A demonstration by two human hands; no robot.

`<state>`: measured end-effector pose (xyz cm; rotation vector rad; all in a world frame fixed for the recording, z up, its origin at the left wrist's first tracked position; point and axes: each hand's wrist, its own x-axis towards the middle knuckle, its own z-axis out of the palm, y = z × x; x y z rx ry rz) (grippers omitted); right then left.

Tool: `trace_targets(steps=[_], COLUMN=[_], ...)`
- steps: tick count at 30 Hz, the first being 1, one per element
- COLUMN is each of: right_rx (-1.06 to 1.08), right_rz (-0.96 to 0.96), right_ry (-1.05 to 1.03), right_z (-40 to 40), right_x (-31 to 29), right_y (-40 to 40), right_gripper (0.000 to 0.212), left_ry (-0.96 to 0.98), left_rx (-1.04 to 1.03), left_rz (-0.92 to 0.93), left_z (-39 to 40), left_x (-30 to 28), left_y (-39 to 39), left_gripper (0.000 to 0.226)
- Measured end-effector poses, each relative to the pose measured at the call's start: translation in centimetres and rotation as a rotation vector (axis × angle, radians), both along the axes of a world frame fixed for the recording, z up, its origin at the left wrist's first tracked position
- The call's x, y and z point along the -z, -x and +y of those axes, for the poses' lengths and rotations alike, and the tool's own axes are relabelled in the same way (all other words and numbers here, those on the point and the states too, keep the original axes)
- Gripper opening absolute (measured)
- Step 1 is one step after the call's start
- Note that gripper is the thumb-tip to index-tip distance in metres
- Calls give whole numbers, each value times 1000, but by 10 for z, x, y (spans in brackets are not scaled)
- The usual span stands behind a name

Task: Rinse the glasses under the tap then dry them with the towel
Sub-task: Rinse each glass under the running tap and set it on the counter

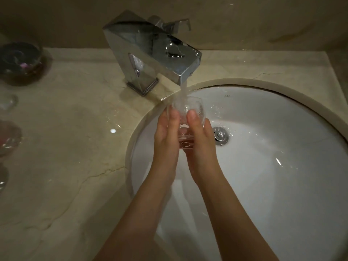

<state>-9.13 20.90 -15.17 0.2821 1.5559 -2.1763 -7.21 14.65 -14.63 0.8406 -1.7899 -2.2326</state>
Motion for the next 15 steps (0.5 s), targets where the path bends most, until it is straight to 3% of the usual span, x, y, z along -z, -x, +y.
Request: trace_targets(steps=[4,10,13,15], right_rx=[11,69,69,44], right_rz=[-8,-8,-3,6], right_ry=[73,-6,-8,46], right_z=[1,-6,-5,-1], right_x=[1,-2,-6,-3], right_y=[2,-1,3,5], right_gripper=[65,82,75,56], left_ry=[2,47,40,-1], left_rx=[1,0,8,-6], left_rz=[28,34,19,22], left_z=[0,-1,0,0], left_x=[-3,-9,-8,-9], left_y=[0,-3,-2,-1], left_gripper=[66,66,68,66])
